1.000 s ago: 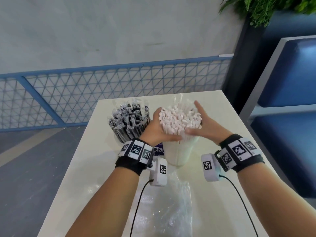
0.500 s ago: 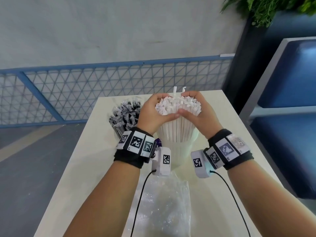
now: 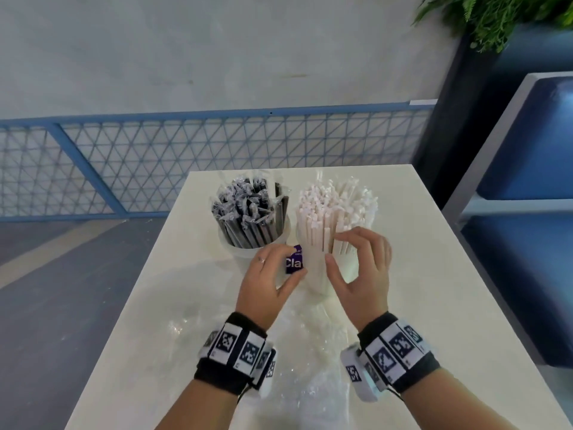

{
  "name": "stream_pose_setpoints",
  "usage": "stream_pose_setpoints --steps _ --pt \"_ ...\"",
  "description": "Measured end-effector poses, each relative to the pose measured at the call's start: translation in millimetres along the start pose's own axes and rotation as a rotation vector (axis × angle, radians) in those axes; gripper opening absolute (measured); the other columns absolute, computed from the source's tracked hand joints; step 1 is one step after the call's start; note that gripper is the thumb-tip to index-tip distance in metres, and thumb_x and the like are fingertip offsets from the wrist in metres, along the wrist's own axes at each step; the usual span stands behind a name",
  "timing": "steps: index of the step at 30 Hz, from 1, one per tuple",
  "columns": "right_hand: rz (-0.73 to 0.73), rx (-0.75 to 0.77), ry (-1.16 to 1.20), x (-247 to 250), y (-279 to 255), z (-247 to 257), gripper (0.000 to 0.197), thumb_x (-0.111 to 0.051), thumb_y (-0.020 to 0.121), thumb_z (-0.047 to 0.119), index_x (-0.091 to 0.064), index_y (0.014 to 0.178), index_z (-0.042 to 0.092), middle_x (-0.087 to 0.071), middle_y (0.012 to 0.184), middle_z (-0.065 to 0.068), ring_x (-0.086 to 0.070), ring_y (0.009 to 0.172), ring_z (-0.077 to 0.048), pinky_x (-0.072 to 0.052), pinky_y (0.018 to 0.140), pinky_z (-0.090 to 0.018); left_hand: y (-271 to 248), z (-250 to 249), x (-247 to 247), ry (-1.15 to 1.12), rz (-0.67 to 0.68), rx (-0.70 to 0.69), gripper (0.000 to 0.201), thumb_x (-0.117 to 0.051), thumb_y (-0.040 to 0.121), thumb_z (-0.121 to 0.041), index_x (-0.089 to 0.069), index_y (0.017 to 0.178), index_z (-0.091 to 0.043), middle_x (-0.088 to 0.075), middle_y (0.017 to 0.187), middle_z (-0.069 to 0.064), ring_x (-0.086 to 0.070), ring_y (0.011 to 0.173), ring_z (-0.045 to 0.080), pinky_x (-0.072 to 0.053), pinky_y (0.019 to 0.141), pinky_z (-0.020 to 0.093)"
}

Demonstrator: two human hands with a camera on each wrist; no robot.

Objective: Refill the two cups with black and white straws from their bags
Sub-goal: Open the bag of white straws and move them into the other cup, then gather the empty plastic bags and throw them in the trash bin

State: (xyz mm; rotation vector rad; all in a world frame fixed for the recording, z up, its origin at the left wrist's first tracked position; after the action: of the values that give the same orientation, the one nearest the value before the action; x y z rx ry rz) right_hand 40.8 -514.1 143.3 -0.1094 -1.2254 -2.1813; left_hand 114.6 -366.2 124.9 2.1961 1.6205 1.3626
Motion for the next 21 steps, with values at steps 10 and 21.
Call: stream_pose_setpoints --steps 10,21 --pt "1.138 -0.082 -0.261 -107.6 -127.2 -19.1 0.065 -0.051 0.088 0.038 -0.02 0.145 0.029 -0.018 0.155 0.009 -0.018 0.142 -0.013 -0.005 0.12 -0.046 -103.0 122.1 -37.1 0.556 0.775 0.594 0.084 -0.055 0.087 -0.042 -0.006 0.146 -0.008 -0.01 0.155 0.011 0.002 0.145 0.03 -0.011 0.117 0.044" --pt "1.225 -0.2 -0.261 -121.7 -146.6 2.9 0.054 -0.052 0.089 0.027 -0.032 0.139 0.024 -0.057 0.129 0.001 -0.053 0.119 -0.018 -0.03 0.11 -0.033 -111.4 92.5 -30.4 0.238 0.599 0.419 0.031 -0.044 0.094 -0.015 -0.051 0.122 -0.004 -0.05 0.123 0.002 -0.043 0.125 0.027 -0.042 0.099 0.025"
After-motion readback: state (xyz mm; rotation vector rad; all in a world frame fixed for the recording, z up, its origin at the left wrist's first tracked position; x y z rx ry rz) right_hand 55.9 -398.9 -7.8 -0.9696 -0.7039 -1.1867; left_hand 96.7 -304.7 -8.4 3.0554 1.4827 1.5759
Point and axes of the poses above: each hand's wrist, its own y-axis towards the middle knuckle, its own x-axis out of the back of the hand, z = x × y, the point moved 7 cm from there along y, towards the middle knuckle
